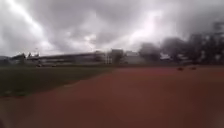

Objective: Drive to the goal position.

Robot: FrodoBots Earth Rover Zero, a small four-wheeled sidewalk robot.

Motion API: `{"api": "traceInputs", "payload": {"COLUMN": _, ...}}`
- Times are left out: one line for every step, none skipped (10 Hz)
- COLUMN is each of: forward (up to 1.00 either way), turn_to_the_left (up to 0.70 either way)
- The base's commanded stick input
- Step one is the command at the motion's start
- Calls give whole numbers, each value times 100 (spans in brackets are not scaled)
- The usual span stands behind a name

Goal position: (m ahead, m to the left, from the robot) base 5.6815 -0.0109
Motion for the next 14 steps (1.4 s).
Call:
{"api": "traceInputs", "payload": {"forward": 70, "turn_to_the_left": 0}}
{"api": "traceInputs", "payload": {"forward": 70, "turn_to_the_left": 0}}
{"api": "traceInputs", "payload": {"forward": 70, "turn_to_the_left": 0}}
{"api": "traceInputs", "payload": {"forward": 70, "turn_to_the_left": 0}}
{"api": "traceInputs", "payload": {"forward": 70, "turn_to_the_left": 0}}
{"api": "traceInputs", "payload": {"forward": 70, "turn_to_the_left": 0}}
{"api": "traceInputs", "payload": {"forward": 70, "turn_to_the_left": 0}}
{"api": "traceInputs", "payload": {"forward": 70, "turn_to_the_left": 0}}
{"api": "traceInputs", "payload": {"forward": 70, "turn_to_the_left": 0}}
{"api": "traceInputs", "payload": {"forward": 70, "turn_to_the_left": 0}}
{"api": "traceInputs", "payload": {"forward": 70, "turn_to_the_left": 0}}
{"api": "traceInputs", "payload": {"forward": 70, "turn_to_the_left": 0}}
{"api": "traceInputs", "payload": {"forward": 70, "turn_to_the_left": 0}}
{"api": "traceInputs", "payload": {"forward": 70, "turn_to_the_left": 0}}
